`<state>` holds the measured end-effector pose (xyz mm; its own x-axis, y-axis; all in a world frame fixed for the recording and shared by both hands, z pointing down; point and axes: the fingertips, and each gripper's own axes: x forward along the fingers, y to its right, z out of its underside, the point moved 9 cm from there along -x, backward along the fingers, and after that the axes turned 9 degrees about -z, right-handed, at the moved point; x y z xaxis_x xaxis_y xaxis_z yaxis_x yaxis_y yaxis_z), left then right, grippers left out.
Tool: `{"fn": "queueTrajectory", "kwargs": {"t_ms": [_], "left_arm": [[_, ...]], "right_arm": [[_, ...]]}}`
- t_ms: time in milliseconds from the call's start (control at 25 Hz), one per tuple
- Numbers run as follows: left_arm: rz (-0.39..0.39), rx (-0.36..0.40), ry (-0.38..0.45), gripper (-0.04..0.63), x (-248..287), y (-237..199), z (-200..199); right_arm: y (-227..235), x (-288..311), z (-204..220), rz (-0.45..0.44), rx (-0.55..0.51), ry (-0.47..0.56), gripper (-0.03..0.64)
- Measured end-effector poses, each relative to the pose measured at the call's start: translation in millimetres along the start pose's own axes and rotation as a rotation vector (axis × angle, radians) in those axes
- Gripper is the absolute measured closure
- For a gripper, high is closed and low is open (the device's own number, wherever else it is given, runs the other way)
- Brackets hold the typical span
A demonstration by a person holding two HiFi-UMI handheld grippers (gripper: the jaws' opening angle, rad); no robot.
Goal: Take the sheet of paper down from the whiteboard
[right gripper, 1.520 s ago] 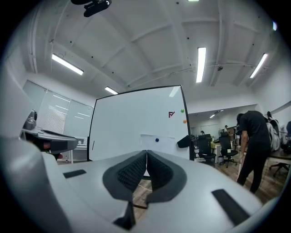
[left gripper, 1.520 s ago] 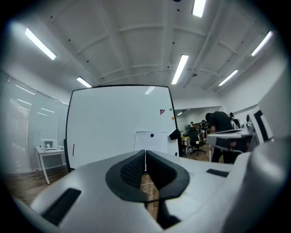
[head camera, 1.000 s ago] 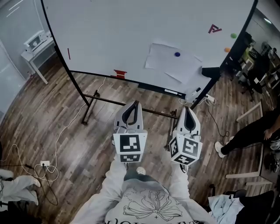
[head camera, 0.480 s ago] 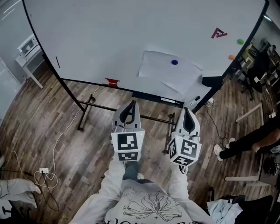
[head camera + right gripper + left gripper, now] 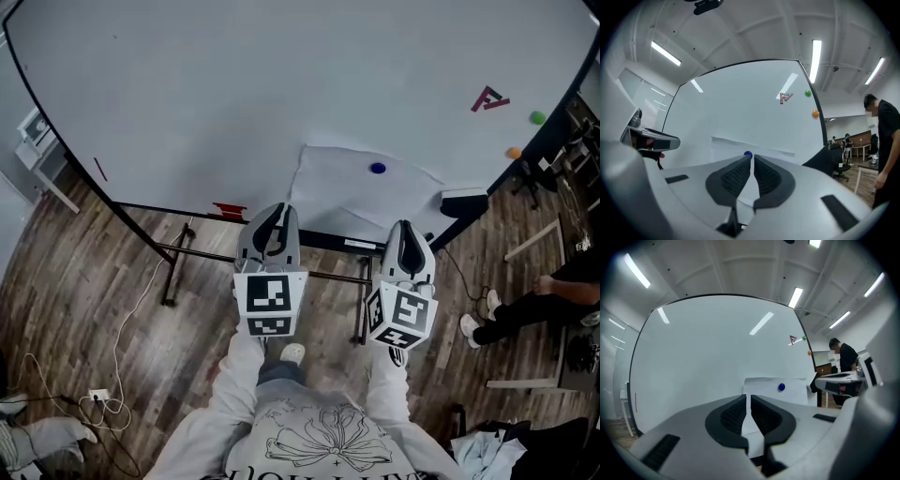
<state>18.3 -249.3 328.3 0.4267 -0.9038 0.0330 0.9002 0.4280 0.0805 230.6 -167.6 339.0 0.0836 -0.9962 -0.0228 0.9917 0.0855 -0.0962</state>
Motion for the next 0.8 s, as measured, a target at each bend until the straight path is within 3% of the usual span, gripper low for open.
{"fn": "queueTrajectory", "kwargs": {"t_ms": [80,200,360,800], "left_arm": [[0.023,0.010,0.009,0.584,17,-6,-2],[0.076,0.031,0.032,0.491,40,-11,-6],[0.155,0.103,0.061,0.431,67,-13,-13],[0.329,0.326,0.141,0.397,120,-6,-38]], "right_arm": [[0,15,-1,0.006,-0.005,-0.001,0.611],[-1,35,-2,-0.003,-0.014,-0.005,0.575],[-3,58,0,-0.012,-0.037,-0.018,0.533],[1,97,6,-0.011,-0.049,-0.038,0.522]]}}
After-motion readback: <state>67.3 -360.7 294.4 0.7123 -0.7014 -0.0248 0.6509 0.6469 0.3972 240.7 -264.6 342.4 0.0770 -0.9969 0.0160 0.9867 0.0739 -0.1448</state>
